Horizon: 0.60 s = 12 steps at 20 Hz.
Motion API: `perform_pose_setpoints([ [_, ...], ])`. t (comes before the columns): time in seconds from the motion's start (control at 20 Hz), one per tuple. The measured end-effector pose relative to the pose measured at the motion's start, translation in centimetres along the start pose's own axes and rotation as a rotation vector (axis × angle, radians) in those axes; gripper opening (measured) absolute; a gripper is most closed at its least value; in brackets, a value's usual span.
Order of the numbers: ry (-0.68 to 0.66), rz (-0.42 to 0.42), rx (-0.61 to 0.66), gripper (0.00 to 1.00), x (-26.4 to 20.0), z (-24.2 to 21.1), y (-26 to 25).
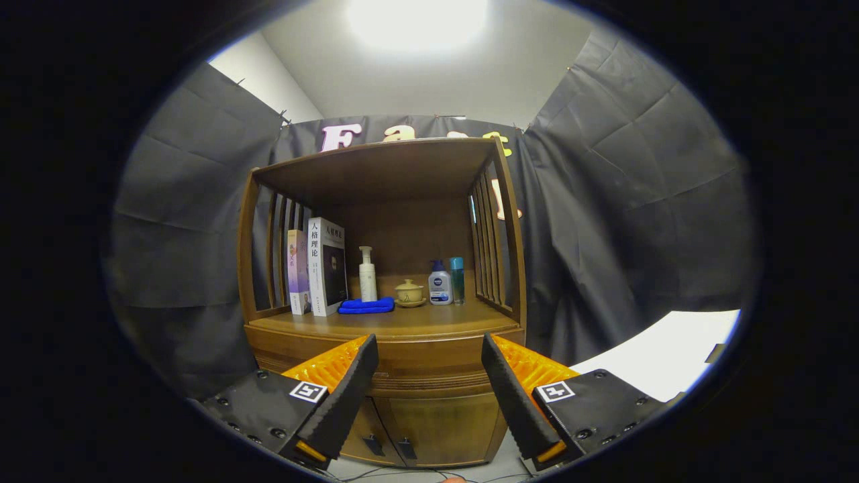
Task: Pull open the drawer, take out the items inside it, and place them on the countertop above the cabinet.
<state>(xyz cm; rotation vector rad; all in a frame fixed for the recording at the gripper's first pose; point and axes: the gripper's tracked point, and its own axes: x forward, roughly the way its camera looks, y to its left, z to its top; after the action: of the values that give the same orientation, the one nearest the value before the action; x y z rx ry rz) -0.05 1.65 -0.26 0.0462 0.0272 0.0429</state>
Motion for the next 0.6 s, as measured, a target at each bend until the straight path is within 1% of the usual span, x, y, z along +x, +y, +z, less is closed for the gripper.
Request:
perform_pose_setpoints([
  [0.3, 0.011, -0.003, -0.001, 0.96, 1.2, 0.1, 1.0],
  [0.6, -0.002, 0.028, -0.027, 0.96, 4.6, 1.0, 4.0],
])
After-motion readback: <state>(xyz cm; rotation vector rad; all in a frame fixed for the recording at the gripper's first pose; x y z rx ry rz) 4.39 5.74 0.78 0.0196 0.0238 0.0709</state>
